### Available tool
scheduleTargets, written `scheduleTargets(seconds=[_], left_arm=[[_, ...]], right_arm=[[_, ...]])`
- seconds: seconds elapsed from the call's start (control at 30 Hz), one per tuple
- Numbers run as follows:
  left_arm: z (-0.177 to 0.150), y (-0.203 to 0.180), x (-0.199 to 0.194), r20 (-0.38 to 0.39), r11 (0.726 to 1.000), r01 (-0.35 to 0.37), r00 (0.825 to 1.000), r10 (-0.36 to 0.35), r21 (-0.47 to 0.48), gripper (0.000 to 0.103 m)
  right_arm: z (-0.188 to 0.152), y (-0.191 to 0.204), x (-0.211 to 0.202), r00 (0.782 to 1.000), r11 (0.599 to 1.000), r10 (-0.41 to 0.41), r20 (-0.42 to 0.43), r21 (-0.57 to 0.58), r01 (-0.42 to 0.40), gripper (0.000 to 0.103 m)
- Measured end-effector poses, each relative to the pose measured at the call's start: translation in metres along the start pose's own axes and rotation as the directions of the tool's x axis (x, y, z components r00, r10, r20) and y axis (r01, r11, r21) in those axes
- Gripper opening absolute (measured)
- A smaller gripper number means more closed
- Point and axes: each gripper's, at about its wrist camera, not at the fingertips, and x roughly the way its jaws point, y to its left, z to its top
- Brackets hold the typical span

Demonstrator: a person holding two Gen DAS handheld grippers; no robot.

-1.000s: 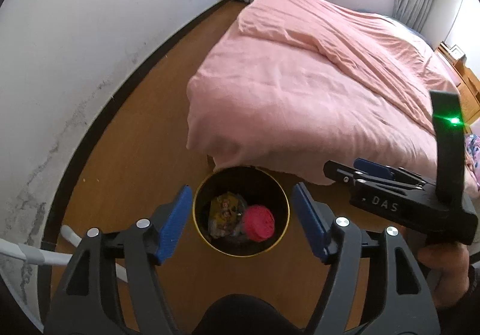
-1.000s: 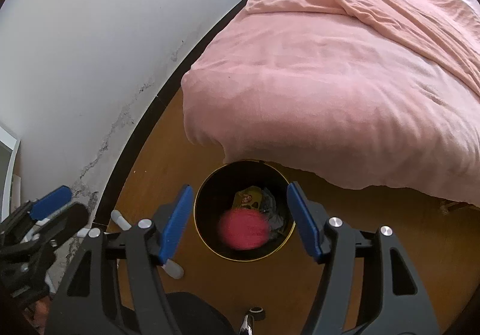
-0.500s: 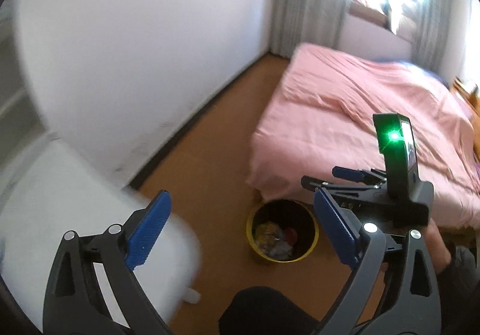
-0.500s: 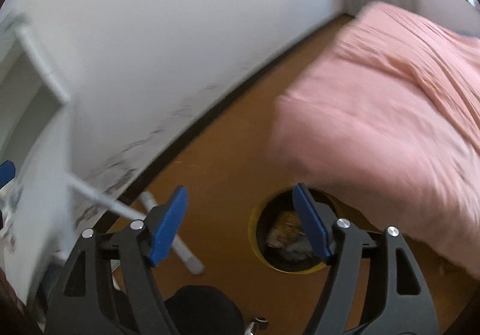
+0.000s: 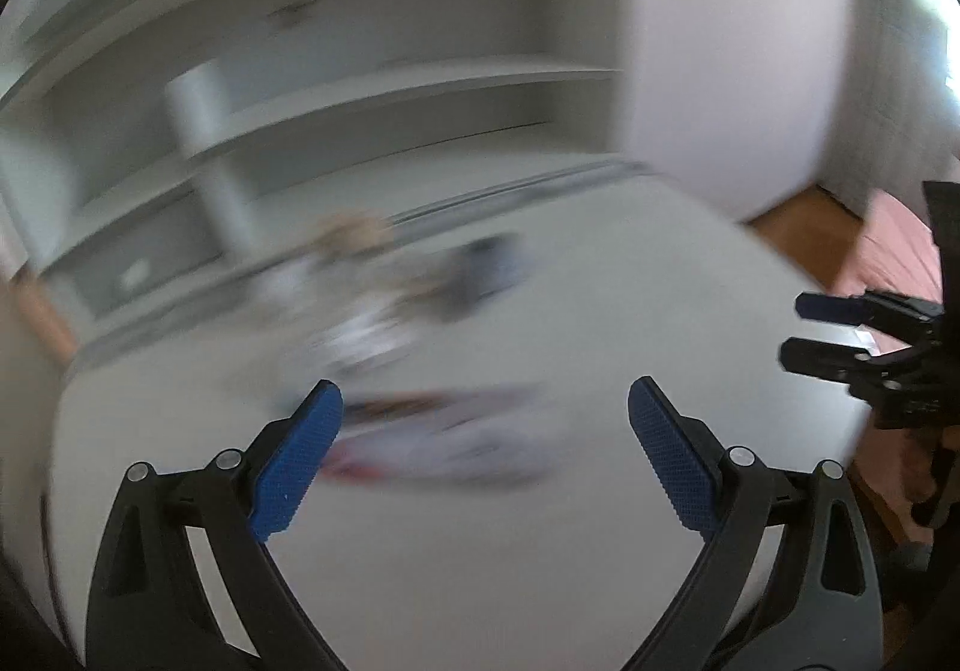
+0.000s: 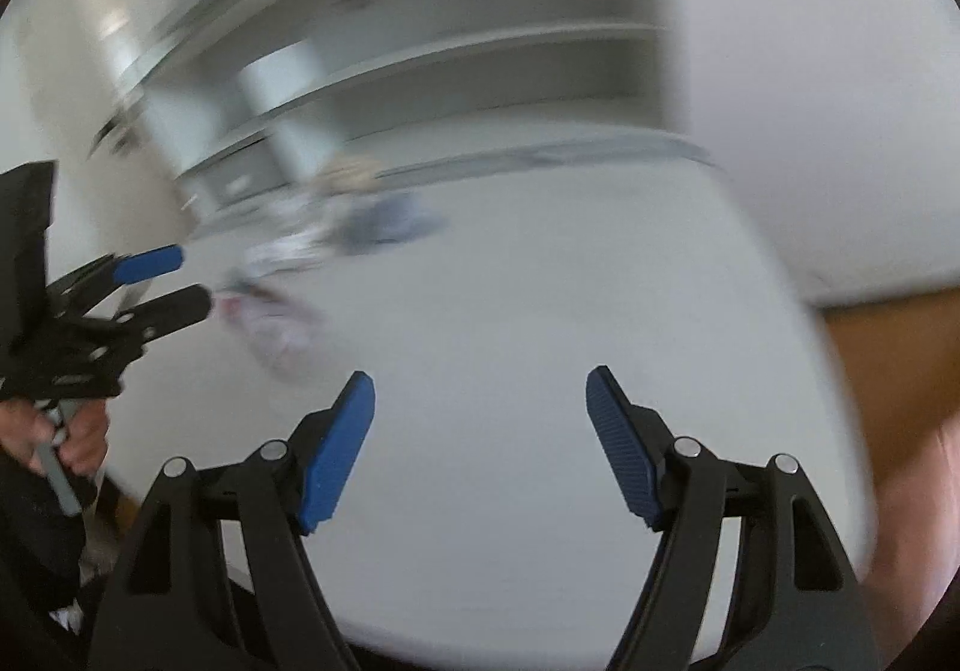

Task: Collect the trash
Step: 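Grasp the white cup with left tool while right tool grasps the printed paper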

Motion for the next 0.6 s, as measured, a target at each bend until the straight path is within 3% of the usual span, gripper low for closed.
scheduleTargets(seconds=[0.1,0.2,0.37,0.47,0.53,0.6], left_arm=[[-0.024,0.056,-0.011,-0.036,0.994,-0.083,0.996,0.08,-0.078,0.093],[-0.047,0.103,-0.026,-0.065,0.98,-0.149,0.988,0.141,-0.135,0.093],[-0.081,0.153,-0.045,-0.107,0.957,-0.204,0.977,0.185,-0.208,0.093],[-0.089,0.165,-0.045,-0.114,0.954,-0.205,0.976,0.184,-0.217,0.093],[-0.09,0.168,-0.042,-0.117,0.956,-0.2,0.977,0.178,-0.213,0.093],[-0.086,0.167,-0.035,-0.116,0.96,-0.186,0.979,0.165,-0.207,0.093]], right_arm=[[0.023,0.054,0.044,0.993,0.987,0.094,-0.068,-0.125,-0.102,0.074],[0.037,0.104,0.085,0.981,0.944,0.12,-0.15,-0.289,-0.159,0.078],[0.043,0.158,0.136,0.966,0.861,0.078,-0.248,-0.472,-0.19,0.081],[0.045,0.168,0.153,0.958,0.846,0.063,-0.279,-0.494,-0.2,0.081],[0.043,0.171,0.159,0.953,0.84,0.06,-0.296,-0.5,-0.208,0.065],[0.043,0.17,0.156,0.948,0.846,0.09,-0.304,-0.479,-0.234,0.042]])
